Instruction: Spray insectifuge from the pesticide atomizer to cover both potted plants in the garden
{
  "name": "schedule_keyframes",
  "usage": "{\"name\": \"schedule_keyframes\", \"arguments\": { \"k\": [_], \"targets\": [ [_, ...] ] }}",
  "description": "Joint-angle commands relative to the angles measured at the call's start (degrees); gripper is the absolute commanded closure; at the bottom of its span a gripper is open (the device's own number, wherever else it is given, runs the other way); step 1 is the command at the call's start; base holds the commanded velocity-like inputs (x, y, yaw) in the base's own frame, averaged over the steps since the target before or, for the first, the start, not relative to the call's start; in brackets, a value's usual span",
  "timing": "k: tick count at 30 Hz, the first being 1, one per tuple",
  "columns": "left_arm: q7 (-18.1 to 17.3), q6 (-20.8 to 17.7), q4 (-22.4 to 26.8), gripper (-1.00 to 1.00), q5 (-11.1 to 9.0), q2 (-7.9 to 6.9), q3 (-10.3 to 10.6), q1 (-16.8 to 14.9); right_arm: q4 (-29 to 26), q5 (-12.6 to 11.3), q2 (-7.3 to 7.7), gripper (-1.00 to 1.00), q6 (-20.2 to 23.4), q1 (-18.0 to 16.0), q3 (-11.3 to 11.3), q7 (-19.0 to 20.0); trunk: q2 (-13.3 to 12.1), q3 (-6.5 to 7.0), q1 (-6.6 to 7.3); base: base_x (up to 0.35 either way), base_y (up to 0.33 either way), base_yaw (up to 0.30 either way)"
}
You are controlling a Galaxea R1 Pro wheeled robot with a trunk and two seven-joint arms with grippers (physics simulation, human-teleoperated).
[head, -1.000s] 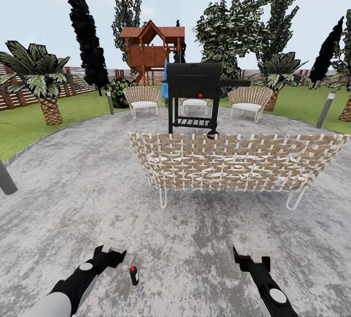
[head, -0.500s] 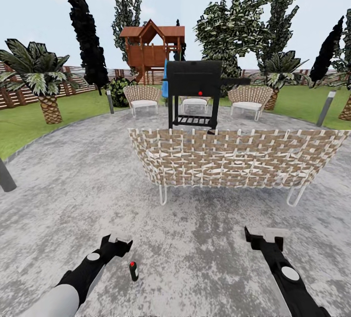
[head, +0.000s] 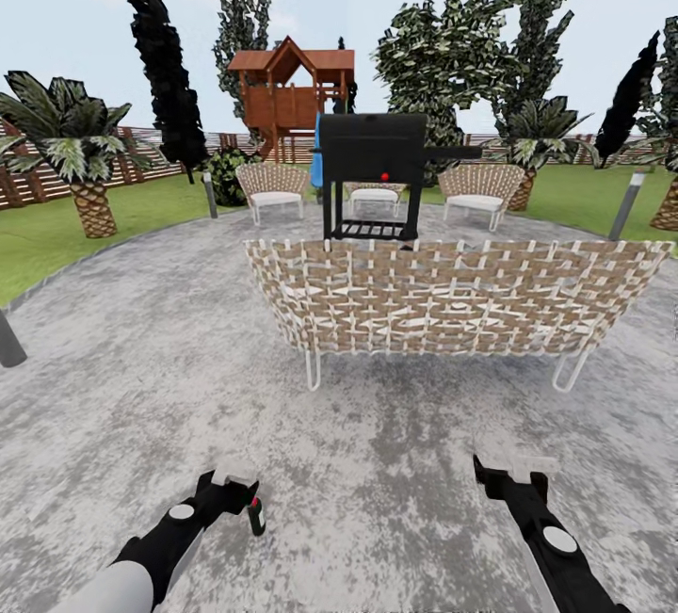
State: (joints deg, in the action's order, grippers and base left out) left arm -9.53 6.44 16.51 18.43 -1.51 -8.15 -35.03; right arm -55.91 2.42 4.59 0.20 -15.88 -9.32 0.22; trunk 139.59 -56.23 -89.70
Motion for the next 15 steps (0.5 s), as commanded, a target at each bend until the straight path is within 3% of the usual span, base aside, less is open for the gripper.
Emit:
{"name": "schedule_keyframes", "arguments": {
  "k": [1, 8, 12, 15],
  "targets": [
    [-0.3, 0.2, -0.1, -1.00, 0.6, -0.01, -0.4, 0.0, 0.0, 0.2, 0.03, -1.00, 0.0, 0.0, -0.1, 0.0, 0.4, -0.21, -0.21, 0.000, 0.000, -0.217],
    [-0.3, 0.5, -0.2, -1.00, 0.6, -0.50, -0.5, 0.0, 0.0, 0.2, 0.07, -1.00, 0.1, 0.0, -0.1, 0.0, 3.2, -1.25, -1.75, 0.000, 0.000, -0.264],
    [-0.2, 4.5, -0.4, -1.00, 0.4, -0.66, -0.7, 0.1, -0.1, 0.2, 0.10, -1.00, 0.0, 0.0, -0.2, 0.0, 3.7, -1.96, -2.05, 0.000, 0.000, -0.265],
    [-0.1, 6.3, -0.6, -1.00, 0.4, -0.75, -0.7, 0.1, -0.1, 0.2, 0.08, -1.00, 0.0, 0.0, -0.1, -0.1, 3.7, -2.59, -2.12, 0.000, 0.000, -0.097]
  ]
}}
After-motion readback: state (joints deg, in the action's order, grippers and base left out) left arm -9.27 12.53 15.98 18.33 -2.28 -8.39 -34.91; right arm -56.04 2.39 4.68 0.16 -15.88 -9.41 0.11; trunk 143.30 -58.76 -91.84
